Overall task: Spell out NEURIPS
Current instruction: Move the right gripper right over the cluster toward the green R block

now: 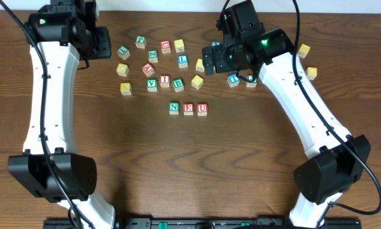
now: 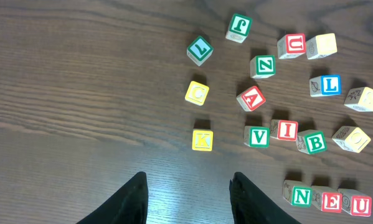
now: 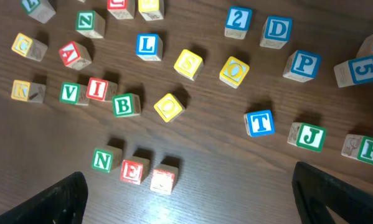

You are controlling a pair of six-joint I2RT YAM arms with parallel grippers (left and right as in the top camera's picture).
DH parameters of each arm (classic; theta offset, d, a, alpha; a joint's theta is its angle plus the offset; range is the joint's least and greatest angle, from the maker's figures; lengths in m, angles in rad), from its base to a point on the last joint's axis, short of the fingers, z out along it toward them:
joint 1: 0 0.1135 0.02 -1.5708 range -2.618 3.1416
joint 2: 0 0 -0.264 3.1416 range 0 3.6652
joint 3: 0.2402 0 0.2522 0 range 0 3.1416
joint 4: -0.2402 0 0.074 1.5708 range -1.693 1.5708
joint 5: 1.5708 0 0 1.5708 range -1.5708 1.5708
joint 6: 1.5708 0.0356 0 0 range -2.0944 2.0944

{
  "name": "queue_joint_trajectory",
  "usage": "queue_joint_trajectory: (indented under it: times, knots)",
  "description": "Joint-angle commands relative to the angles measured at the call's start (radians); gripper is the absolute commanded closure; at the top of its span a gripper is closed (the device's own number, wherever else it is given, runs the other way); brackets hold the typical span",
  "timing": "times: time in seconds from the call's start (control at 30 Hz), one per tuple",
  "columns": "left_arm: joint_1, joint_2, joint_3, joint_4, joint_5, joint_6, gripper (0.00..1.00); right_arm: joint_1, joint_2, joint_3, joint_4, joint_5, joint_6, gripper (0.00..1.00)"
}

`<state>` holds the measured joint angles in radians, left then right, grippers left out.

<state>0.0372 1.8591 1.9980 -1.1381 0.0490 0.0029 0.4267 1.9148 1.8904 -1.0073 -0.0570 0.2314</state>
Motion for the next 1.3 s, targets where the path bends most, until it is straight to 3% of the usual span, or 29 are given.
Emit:
queue_joint_trajectory:
  times: [0.0, 0.83, 0.97, 1.27]
  knots:
    - [-0.003, 0.0, 0.015, -0.002, -0.009, -0.004, 0.57, -0.006, -0.016, 0.015, -0.006, -0.009, -0.021, 0.01]
    - [-0.003, 0.0, 0.015, -0.002, -0.009, -0.004, 0.57, 0.001, -0.016, 0.011, -0.047, -0.023, -0.02, 0.01]
    - [-0.003, 0.0, 0.015, -0.002, -0.009, -0.004, 0.57, 0.004, -0.015, 0.011, -0.056, -0.066, -0.08, 0.01]
    - [-0.003, 0.0, 0.015, -0.002, -0.009, -0.004, 0.57, 0.012, -0.014, 0.011, -0.071, -0.068, -0.057, 0.05]
